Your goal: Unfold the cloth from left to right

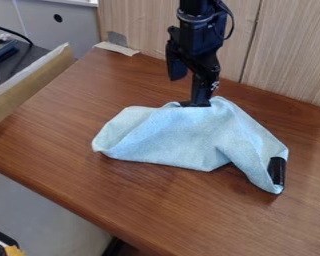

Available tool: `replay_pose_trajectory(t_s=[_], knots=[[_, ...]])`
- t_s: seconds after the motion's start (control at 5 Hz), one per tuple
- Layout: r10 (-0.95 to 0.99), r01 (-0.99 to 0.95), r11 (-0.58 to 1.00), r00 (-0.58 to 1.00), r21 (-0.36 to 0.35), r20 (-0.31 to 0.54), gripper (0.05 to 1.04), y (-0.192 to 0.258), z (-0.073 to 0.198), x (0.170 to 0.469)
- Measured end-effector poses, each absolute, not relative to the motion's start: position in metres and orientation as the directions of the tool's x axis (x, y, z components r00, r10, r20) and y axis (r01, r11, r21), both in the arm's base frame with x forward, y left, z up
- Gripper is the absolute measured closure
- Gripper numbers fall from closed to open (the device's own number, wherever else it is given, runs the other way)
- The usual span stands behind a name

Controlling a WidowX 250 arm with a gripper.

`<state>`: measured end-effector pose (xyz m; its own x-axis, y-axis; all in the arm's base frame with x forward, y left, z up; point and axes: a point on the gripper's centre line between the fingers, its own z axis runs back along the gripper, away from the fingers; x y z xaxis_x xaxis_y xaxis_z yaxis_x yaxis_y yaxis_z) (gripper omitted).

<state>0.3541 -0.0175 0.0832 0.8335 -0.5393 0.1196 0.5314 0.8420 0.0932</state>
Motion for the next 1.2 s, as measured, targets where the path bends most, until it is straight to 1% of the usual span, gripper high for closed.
replay_pose_trajectory(t_s=[0.6,0.8,1.0,1.2], knots=[[-0.532,0.531,0.847,0.847,0.029,0.017,0.083,-0.014,0.048,0.355],[-0.53,0.529,0.848,0.848,0.032,0.019,0.12,-0.013,0.049,0.359],[-0.526,0.526,0.85,0.851,0.026,0.003,0.384,-0.012,0.044,0.358],[-0.53,0.53,0.848,0.848,0.028,0.002,0.69,-0.012,0.043,0.358]])
